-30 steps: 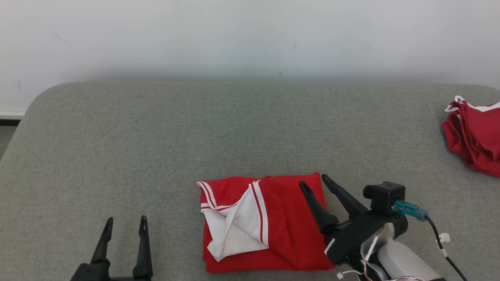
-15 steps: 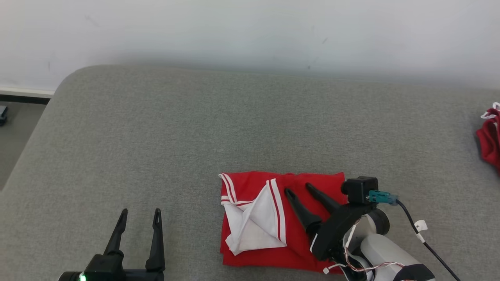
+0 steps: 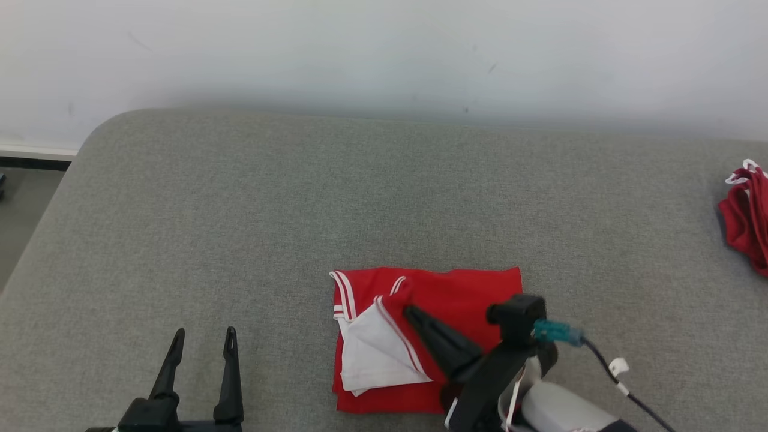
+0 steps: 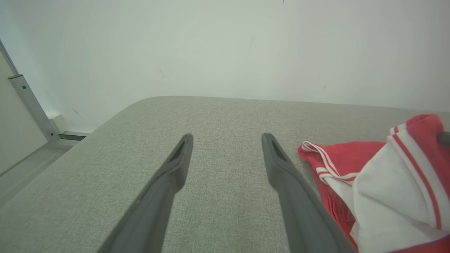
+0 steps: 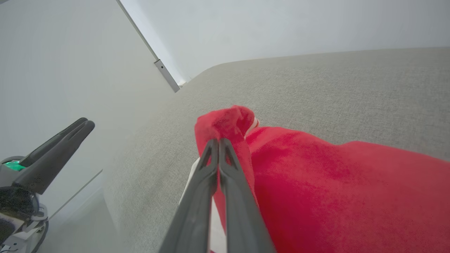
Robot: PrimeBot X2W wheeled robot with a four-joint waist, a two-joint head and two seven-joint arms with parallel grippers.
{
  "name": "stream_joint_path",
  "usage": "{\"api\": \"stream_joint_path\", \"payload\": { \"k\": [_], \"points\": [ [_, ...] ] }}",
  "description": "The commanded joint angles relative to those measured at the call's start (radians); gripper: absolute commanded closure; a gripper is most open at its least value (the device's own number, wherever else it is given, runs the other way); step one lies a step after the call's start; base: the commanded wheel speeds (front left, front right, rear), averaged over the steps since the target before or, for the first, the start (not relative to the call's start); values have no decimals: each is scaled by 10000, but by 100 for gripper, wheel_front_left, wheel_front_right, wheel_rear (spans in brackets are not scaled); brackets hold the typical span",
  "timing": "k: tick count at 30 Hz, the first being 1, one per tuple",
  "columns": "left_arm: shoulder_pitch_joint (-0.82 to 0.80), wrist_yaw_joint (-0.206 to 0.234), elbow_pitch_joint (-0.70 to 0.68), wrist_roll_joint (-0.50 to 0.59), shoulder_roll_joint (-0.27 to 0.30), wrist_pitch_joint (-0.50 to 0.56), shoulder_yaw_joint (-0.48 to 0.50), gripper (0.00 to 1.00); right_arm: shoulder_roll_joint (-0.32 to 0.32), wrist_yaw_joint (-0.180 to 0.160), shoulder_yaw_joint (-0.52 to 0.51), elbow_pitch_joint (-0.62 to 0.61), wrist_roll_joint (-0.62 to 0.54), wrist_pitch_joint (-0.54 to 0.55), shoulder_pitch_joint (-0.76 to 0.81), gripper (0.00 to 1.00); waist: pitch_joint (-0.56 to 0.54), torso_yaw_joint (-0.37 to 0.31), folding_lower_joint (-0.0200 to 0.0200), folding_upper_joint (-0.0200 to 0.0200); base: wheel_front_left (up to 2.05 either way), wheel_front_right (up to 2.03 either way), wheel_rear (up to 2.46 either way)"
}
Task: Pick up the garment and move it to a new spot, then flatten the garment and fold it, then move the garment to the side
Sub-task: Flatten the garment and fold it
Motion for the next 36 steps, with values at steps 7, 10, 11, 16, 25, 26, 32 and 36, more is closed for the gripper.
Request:
{"api": "stream_joint_path", "payload": {
  "k": [7, 10, 11, 16, 25, 26, 32, 36],
  "points": [
    [117, -27, -23, -37, -13, -30, 34, 0, 93, -28, 1415, -835, 219, -228, 502, 100, -17, -66, 0, -1, 0, 0, 0],
    [42, -13, 26, -63, -15, -30, -6, 0, 156, -28, 2033, -853, 408, -45, 506, 0, 1, -47, 0, -1, 0, 0, 0],
    [27, -6, 45, -64, -15, -32, -15, 0, 135, -28, 2152, -851, 452, -69, 476, 0, -9, -50, 0, -1, 0, 0, 0],
    [131, 17, 81, -11, -13, -30, 70, 0, -129, -28, 2230, -1059, 654, -518, 277, 0, -167, -203, 0, -1, 0, 0, 0],
    [537, 41, -91, 144, -16, -30, 464, 0, -528, -28, -1330, -1638, -439, -903, 1031, 0, -504, -926, 0, -1, 0, 0, 0],
    [589, 31, -103, 168, -16, -30, 492, 0, -473, -28, -1904, -1758, -705, -903, 1284, 0, -519, -1008, 0, -1, 0, 0, 0],
    [762, -40, -225, 268, -15, -30, 712, 0, 17, -28, -4603, -2442, -2012, -907, 2641, 0, -602, -1532, 0, -1, 0, 0, 0],
    [741, -55, -279, 342, -15, -30, 804, 0, 338, -28, -5921, -2816, -3006, -908, 3464, 0, -654, -1794, 0, -1, 0, 0, 0]
  ]
}}
